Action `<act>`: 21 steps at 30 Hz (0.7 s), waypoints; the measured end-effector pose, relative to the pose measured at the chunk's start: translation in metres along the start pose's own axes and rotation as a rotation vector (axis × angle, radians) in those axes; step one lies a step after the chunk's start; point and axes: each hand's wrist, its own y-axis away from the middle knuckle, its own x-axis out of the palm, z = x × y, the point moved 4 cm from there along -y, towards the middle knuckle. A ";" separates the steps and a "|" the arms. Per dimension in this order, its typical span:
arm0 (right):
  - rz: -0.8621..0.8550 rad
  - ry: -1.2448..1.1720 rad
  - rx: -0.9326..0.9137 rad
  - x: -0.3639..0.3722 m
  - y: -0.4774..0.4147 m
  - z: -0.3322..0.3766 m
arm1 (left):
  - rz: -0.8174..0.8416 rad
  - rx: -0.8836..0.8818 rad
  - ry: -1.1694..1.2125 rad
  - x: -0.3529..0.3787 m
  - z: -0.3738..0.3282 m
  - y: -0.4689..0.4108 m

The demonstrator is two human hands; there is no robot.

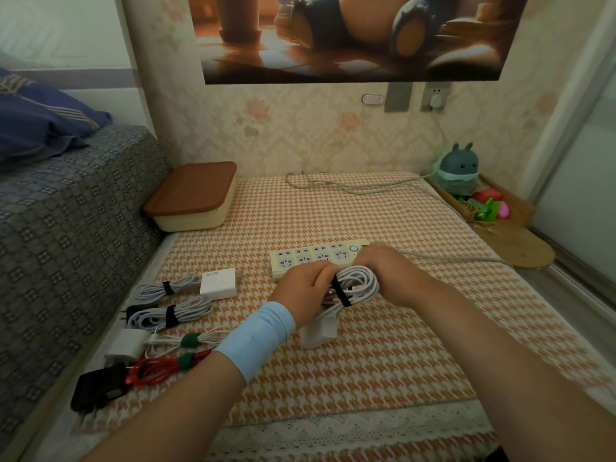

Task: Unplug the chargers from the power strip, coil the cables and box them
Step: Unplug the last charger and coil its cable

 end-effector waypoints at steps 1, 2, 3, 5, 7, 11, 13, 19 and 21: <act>-0.076 0.097 -0.031 -0.007 0.000 0.004 | 0.008 0.005 -0.022 0.000 -0.001 0.000; -0.131 0.176 -0.037 -0.014 0.000 0.006 | 0.012 0.009 -0.050 0.000 -0.003 0.000; -0.140 0.232 -0.018 -0.017 -0.001 0.007 | 0.014 0.016 -0.085 0.000 -0.005 -0.001; -0.049 0.179 0.036 -0.020 -0.001 0.008 | 0.015 0.031 -0.154 0.001 -0.009 -0.002; 0.006 0.007 0.104 -0.021 0.002 0.006 | 0.004 0.038 -0.216 0.002 -0.012 -0.003; -0.010 -0.350 0.292 -0.029 0.011 0.001 | -0.002 0.063 -0.358 0.006 -0.019 -0.003; -0.024 -0.586 0.395 -0.035 0.014 0.004 | -0.003 0.072 -0.410 0.012 -0.024 -0.003; 0.003 -0.475 0.348 -0.027 0.022 0.014 | -0.055 -0.064 -0.174 0.022 -0.017 0.001; -0.047 -0.403 0.342 -0.021 0.020 0.015 | -0.101 -0.121 -0.099 0.019 -0.013 0.002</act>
